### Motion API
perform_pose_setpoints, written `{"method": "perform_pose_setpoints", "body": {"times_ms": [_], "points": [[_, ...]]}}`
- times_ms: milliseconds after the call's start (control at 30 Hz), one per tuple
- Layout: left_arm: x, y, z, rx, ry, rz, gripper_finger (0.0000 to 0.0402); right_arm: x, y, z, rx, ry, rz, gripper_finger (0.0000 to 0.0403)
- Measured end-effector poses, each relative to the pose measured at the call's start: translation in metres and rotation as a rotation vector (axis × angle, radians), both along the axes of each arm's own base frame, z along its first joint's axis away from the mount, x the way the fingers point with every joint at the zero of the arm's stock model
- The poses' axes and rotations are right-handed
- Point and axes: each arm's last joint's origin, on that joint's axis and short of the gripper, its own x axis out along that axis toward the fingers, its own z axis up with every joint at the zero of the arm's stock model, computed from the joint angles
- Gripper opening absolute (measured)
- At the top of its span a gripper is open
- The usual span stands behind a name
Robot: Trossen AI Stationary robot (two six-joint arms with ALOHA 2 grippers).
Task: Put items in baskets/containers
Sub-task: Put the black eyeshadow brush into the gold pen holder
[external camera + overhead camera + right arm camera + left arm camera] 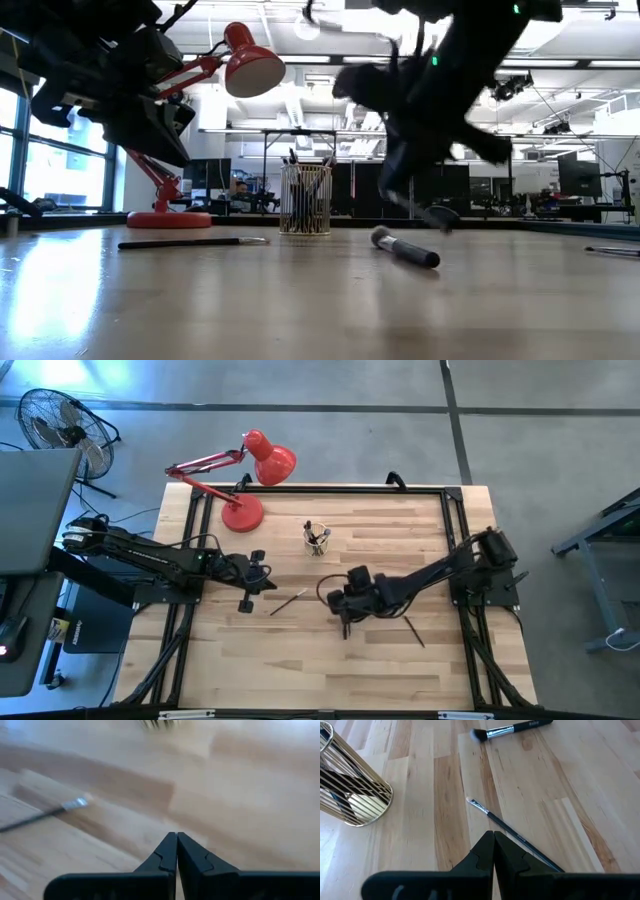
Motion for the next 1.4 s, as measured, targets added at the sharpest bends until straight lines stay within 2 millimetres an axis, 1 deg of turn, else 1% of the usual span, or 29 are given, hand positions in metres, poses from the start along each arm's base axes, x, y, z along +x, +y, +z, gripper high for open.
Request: {"method": "perform_pose_setpoints", "body": {"times_ms": [133,233,300,367,467,567,633,733,833,1000,1200,1400], "points": [[0.000,0.000,0.000,0.000,0.000,0.000,0.0001,-0.001,-0.005,0.029,-0.216,-0.007,0.142,0.0001],[0.000,0.000,0.000,0.001,-0.001,0.001,0.0001,0.004,-0.008,0.048,-0.432,-0.031,0.196,0.0000],[0.000,0.000,0.000,0.000,-0.004,0.001,0.0001,0.010,-0.014,0.058,-0.550,-0.036,0.206,0.0000],[0.001,0.000,0.001,0.001,-0.013,0.003,0.0001,0.018,-0.027,0.066,-0.623,-0.052,0.178,0.0000],[0.001,0.000,0.002,0.000,-0.026,0.003,0.0001,0.030,-0.053,0.075,-0.689,-0.075,0.164,0.0000],[0.001,0.000,0.002,0.000,-0.025,0.002,0.0001,0.037,-0.078,0.083,-0.744,-0.140,0.172,0.0000],[0.001,0.000,0.002,0.000,-0.025,0.002,0.0001,0.039,-0.094,0.087,-0.782,-0.225,0.195,0.0000],[0.001,0.000,0.002,0.012,-0.025,-0.006,0.0001,0.034,-0.114,0.089,-0.859,-0.347,0.195,0.0000],[0.001,0.000,0.002,0.025,-0.025,-0.016,0.0001,0.027,-0.131,0.086,-0.901,-0.441,0.209,0.0000],[0.001,0.000,0.002,0.033,-0.025,-0.011,0.0001,0.018,-0.155,0.081,-0.926,-0.496,0.246,0.0000],[0.001,0.002,0.002,0.066,-0.028,0.035,0.0001,0.018,-0.170,0.076,-0.964,-0.483,0.302,0.0000],[0.001,0.002,0.002,0.073,-0.029,0.044,0.0001,0.029,-0.177,0.047,-0.975,-0.465,0.356,0.0000]]}}
